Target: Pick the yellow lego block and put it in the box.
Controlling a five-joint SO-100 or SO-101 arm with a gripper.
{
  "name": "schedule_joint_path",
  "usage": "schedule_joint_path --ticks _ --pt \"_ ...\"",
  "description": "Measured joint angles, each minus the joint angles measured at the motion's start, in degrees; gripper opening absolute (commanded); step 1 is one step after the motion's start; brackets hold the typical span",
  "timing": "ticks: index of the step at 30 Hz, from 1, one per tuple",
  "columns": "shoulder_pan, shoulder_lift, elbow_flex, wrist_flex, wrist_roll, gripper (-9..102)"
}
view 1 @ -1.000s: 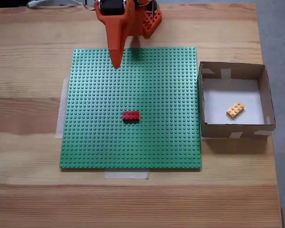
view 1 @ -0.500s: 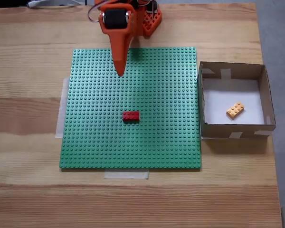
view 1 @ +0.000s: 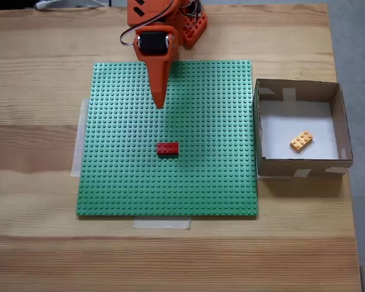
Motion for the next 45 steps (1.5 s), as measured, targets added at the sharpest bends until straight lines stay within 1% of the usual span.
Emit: schedule_joint_path --ticks 12,25,45 --pt "0.0 0.7 7.6 -2.8 -0.2 -1" --pt "0.0 3.0 12.4 -3.0 -1.9 -1" --pt "0.7 9.0 14.0 4.7 -2.0 -1"
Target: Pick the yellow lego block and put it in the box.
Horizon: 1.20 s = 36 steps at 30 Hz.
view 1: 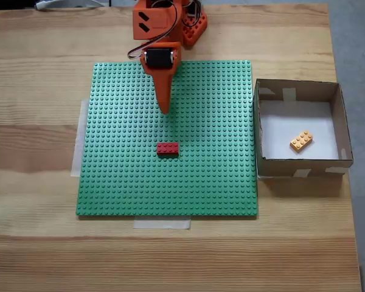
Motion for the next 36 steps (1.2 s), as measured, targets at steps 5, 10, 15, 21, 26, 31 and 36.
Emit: schedule_joint_path --ticks 5,10,15,21,26,31,36 --pt "0.2 1.5 0.5 1.7 0.0 -1" --pt "0.2 1.8 0.7 3.1 0.0 -1" --pt "0.2 1.8 0.8 3.7 0.0 -1" --pt "0.2 1.8 1.1 4.0 0.0 -1" --pt "0.2 1.8 1.1 4.0 -0.1 -1" --pt "0.2 1.8 1.1 4.0 -0.4 -1" --pt "0.2 1.8 1.1 4.0 -0.5 -1"
